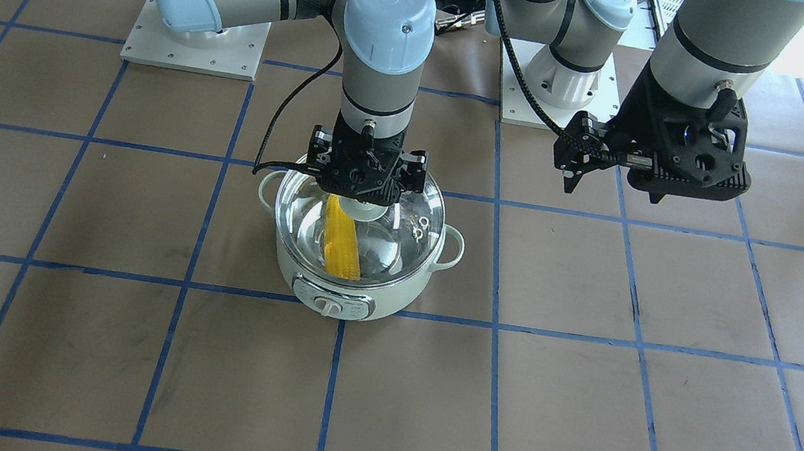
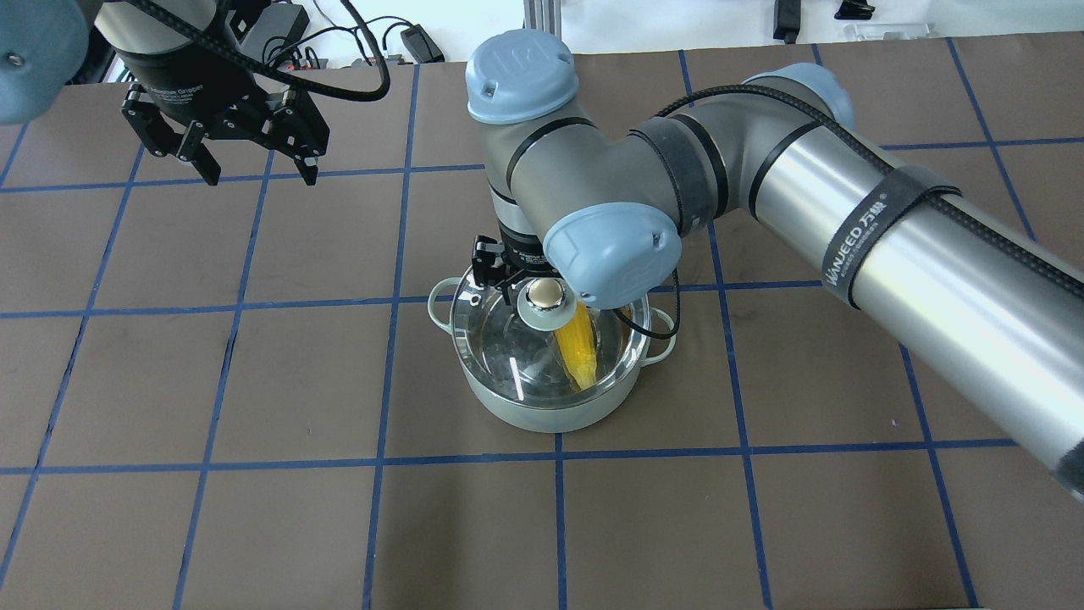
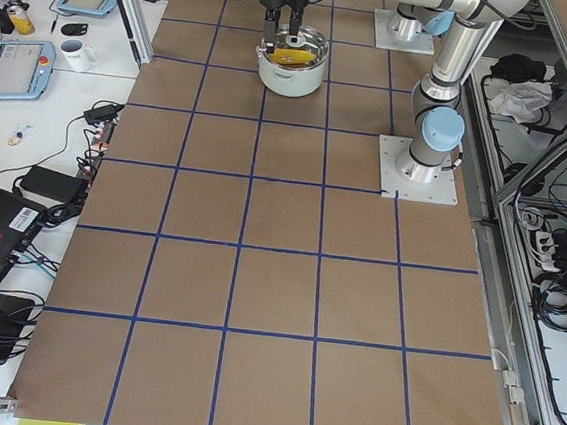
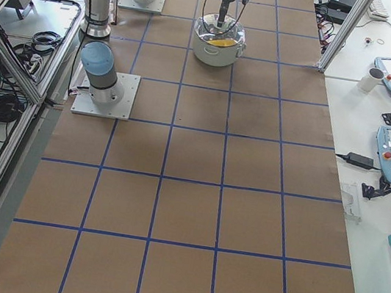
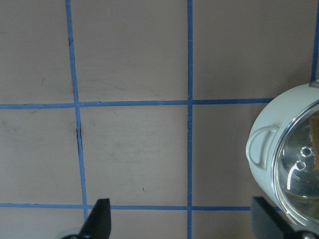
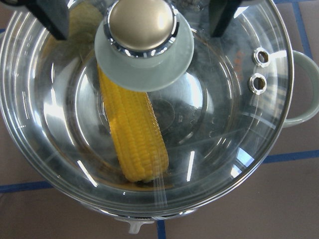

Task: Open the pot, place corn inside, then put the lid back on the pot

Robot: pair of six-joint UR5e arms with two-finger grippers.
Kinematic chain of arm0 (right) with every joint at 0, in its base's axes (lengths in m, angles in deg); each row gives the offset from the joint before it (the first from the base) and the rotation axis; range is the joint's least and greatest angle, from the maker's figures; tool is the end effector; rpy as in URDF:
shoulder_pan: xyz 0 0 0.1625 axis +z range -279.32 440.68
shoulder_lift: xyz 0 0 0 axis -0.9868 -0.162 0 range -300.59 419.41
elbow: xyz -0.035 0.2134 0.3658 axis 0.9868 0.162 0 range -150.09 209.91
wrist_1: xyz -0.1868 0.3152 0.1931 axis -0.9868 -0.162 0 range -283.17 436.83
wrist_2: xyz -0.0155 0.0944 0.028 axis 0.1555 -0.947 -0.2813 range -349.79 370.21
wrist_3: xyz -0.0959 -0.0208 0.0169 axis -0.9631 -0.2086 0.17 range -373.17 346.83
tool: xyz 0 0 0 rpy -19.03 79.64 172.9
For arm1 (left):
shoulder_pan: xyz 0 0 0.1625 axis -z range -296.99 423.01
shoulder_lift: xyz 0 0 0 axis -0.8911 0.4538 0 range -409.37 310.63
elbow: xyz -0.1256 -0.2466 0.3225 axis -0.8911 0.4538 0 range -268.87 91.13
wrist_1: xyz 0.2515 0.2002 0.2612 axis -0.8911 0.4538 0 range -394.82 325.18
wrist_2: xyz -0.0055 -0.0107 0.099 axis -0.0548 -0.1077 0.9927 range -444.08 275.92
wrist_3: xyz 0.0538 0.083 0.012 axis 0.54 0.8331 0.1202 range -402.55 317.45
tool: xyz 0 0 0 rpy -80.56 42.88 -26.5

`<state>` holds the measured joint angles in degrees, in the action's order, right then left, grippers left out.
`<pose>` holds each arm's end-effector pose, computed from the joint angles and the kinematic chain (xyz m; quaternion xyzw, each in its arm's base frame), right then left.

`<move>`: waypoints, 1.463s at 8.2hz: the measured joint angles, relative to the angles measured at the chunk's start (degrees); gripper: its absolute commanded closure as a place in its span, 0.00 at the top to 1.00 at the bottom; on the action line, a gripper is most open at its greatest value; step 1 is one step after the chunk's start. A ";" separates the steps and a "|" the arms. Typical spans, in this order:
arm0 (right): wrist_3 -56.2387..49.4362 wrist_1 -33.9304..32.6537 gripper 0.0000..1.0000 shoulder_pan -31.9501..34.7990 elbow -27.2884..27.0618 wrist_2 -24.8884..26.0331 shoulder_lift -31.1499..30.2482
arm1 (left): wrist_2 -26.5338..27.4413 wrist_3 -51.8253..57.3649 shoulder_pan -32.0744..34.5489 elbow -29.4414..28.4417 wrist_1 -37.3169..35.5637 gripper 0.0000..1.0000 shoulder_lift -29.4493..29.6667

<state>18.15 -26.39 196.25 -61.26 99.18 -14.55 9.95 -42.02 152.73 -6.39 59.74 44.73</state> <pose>0.3741 -0.4690 0.3486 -0.0504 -0.9981 -0.0348 0.0087 -0.1236 -0.5202 0.5084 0.0025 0.9993 0.0102 0.0351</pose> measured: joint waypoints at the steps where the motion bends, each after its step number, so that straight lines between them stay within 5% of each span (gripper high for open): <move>1: -0.13 -0.02 1.00 0.00 -1.01 -0.01 0.08 | -2.19 -0.07 0.00 -0.01 0.19 1.00 -0.33; 8: -0.60 -0.42 1.00 -0.09 -2.41 -0.60 -0.08 | -4.96 0.44 0.02 0.61 1.55 1.00 -2.67; 12: -6.10 3.89 1.00 -5.23 -1.43 0.09 -9.90 | -3.99 0.61 0.02 1.18 1.59 1.00 -2.78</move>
<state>12.05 -22.51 191.03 -62.69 99.27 -24.45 5.95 -41.41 152.75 -5.21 61.33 41.96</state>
